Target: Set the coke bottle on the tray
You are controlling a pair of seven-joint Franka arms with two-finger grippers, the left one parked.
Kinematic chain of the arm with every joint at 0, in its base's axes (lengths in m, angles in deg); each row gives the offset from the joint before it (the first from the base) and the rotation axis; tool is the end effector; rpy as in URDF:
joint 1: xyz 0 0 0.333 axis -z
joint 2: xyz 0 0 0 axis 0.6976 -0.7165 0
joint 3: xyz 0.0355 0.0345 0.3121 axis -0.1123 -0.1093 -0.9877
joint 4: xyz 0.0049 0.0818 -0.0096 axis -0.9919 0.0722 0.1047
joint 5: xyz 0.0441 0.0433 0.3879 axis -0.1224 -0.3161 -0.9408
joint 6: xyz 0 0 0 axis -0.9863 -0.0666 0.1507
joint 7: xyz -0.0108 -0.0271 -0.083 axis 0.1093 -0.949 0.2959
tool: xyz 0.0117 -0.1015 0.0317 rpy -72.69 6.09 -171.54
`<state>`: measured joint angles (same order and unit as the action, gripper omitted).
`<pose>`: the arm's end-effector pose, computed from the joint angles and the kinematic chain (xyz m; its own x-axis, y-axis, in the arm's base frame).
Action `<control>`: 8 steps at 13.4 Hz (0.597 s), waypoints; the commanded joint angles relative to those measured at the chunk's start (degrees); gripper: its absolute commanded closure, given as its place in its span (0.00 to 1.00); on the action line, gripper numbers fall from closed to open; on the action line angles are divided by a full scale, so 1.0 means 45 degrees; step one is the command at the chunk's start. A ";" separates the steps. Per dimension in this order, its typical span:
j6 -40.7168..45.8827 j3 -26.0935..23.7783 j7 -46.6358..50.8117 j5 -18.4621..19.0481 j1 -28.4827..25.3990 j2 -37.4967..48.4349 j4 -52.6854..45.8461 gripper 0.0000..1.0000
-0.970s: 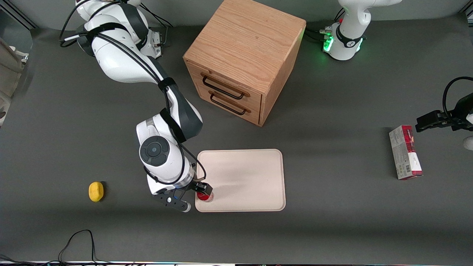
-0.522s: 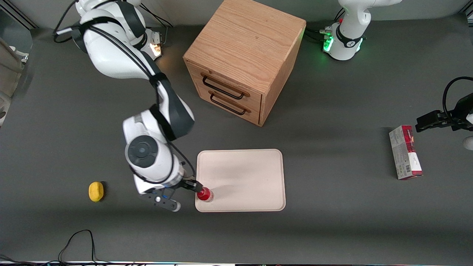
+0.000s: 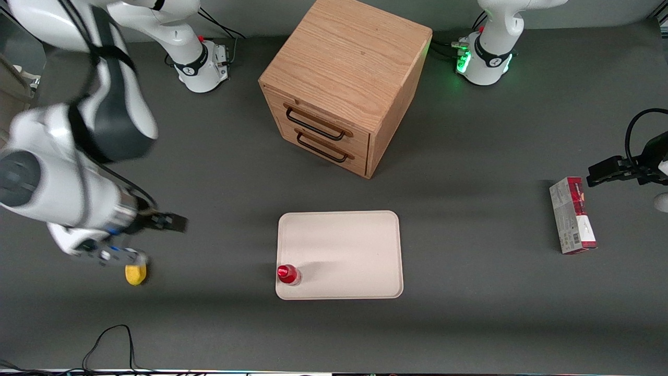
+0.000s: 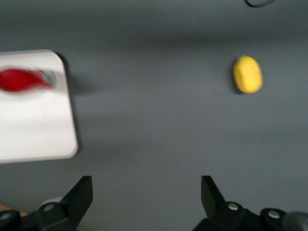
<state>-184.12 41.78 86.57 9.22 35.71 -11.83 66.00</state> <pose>0.6539 0.0983 0.5068 0.9957 -0.0574 -0.0729 -0.0554 -0.9980 0.0291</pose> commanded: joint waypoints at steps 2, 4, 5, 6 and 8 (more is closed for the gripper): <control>-0.1459 0.0992 -0.3033 -0.0884 0.0566 0.4974 0.5838 0.00; -0.1208 0.1114 -0.3860 -0.0887 0.0604 0.5608 0.6181 0.00; -0.1072 0.1134 -0.3765 -0.0887 0.0450 0.5609 0.6006 0.00; -0.1012 0.1327 -0.3686 -0.0887 0.0062 0.5609 0.5908 0.00; -0.0468 0.1837 -0.3685 -0.0926 -0.0352 0.5570 0.5499 0.00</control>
<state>-187.26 47.95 70.77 6.26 36.14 13.27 91.40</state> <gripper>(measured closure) 0.000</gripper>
